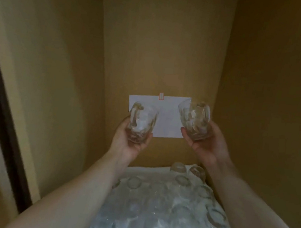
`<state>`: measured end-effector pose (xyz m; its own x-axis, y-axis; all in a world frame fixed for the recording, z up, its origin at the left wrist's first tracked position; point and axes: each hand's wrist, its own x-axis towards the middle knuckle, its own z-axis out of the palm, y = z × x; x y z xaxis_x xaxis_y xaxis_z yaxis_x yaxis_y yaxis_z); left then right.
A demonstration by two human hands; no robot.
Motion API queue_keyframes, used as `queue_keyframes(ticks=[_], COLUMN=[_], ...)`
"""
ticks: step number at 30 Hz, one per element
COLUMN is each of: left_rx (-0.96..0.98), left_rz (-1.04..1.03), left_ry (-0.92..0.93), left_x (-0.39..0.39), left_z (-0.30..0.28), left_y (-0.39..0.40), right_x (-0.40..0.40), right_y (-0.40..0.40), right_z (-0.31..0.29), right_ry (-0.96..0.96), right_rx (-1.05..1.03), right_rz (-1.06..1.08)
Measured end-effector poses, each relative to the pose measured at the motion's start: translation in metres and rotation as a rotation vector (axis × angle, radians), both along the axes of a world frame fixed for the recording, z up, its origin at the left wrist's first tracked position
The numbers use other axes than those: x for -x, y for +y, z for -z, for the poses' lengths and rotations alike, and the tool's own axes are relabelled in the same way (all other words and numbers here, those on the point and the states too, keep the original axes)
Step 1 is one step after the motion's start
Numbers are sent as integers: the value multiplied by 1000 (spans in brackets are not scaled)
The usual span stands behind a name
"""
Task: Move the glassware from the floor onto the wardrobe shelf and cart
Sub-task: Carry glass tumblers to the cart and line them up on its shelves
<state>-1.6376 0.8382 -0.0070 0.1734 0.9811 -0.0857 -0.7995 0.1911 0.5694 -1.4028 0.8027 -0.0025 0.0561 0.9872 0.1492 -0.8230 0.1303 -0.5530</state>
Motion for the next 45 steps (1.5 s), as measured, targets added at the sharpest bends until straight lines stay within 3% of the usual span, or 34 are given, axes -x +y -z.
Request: queue_keyframes(ticks=[5,10,15,19,22,25,29,31,34,36,39,43,45], left_rx=[15,38,79,-14,-112,-279,-302,-277,-432,-453,-626,-399,-401], left_rz=[127,229,381,613,750,845,1000,982,904,1033,1032,1145,1268], left_ry=[-88,-53,-103,-97,-141,-123,-94,-2,213,181,246,254,220], left_x=[0,-5,-26,-56,-81,-122,-194,-230,-289,-326,-382,-471,-510], left_z=[3,20,31,24,16,10,-4,-7,-9,-12,-10,5,12], left_y=[-65,-110,-152,-182,-204,-230,-277,-301,-346,-381,-430,-483,-508], right_x=[15,23,11,0,-28,-63,-121,-152,-191,-218,-261,-314,-340], right_y=[-64,-133,-202,-258,-283,-326,-389,-422,-481,-521,-578,-649,-682], right_z=[8,21,25,12,14,6,3,6,7,10,18,33,41], right_ry=[69,-76,-37,-29,-129,-166,-214,-203,-218,-251,-284,-309,-296], right_rx=[43,87,95,77,13,-33,-47,-1,70,88,141,210,273], right_rz=[46,152,197,207,293,377,474,583,748,813,897,971,1015])
